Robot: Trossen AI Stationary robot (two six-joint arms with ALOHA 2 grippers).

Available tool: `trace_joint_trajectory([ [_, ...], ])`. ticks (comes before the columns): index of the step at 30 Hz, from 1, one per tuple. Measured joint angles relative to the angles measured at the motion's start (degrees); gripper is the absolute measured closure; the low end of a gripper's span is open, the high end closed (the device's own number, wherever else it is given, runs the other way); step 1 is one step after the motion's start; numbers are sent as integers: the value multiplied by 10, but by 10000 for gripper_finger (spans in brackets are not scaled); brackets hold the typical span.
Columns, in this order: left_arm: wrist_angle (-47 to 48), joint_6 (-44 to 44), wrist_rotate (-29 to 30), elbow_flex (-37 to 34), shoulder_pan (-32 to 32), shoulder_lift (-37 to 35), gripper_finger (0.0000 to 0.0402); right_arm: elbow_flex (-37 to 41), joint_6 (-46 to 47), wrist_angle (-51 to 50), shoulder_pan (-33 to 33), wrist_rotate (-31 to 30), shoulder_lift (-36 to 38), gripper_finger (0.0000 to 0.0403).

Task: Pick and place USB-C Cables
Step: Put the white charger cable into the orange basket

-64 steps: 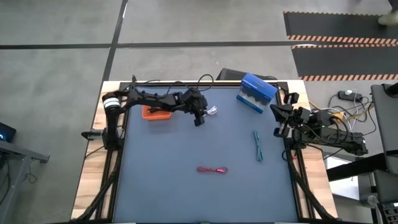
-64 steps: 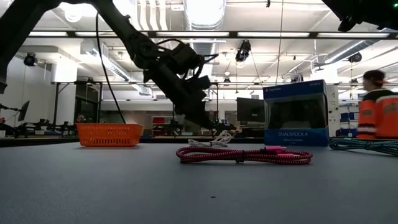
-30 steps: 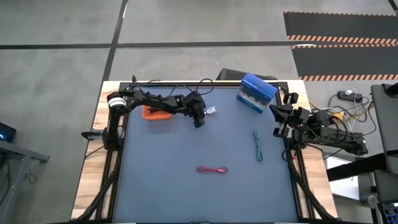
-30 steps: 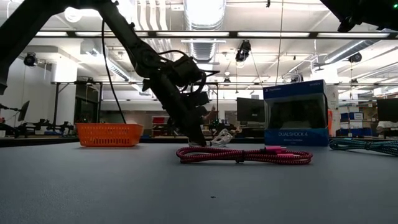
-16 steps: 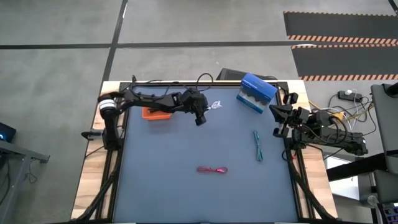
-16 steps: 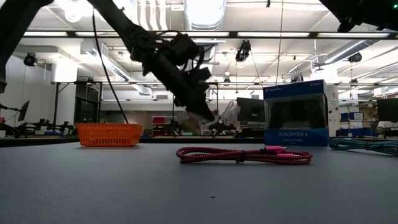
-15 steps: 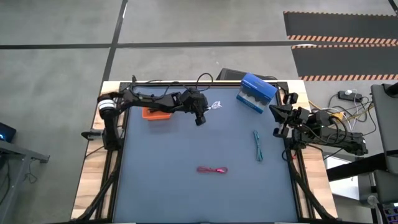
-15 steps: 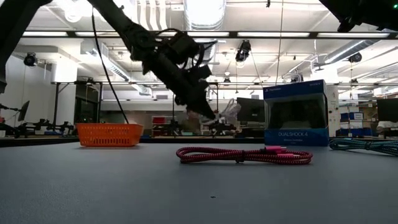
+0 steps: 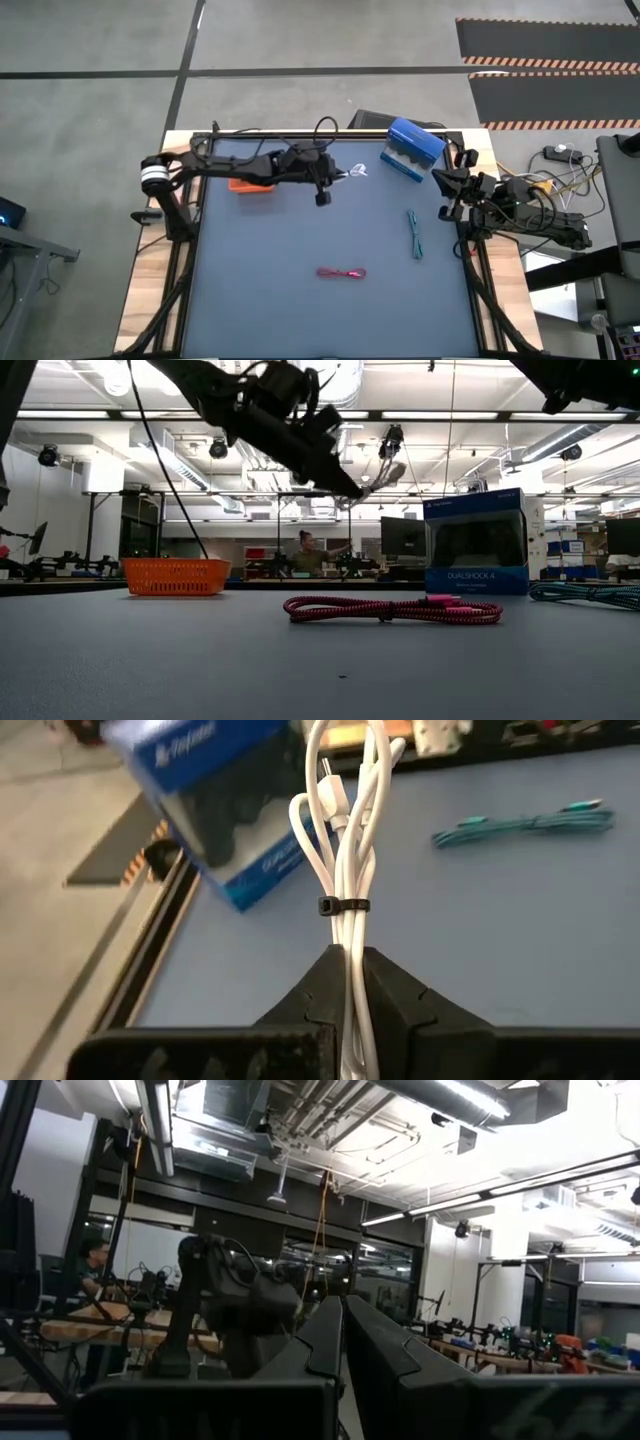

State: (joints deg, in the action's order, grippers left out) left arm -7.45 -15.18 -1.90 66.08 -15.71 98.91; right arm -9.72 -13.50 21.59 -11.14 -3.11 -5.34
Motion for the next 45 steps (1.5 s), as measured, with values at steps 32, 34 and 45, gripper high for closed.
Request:
trace_joint_trajectory([
  [32,93,-77,92,-143,23,-377,392,0,4,-3,0,0,0,394],
  [34,117,-76,121,-143,23,-395,392,0,4,-3,0,0,0,394],
  [45,271,73,152,-124,-20,-426,392,0,4,-3,0,0,0,394],
])
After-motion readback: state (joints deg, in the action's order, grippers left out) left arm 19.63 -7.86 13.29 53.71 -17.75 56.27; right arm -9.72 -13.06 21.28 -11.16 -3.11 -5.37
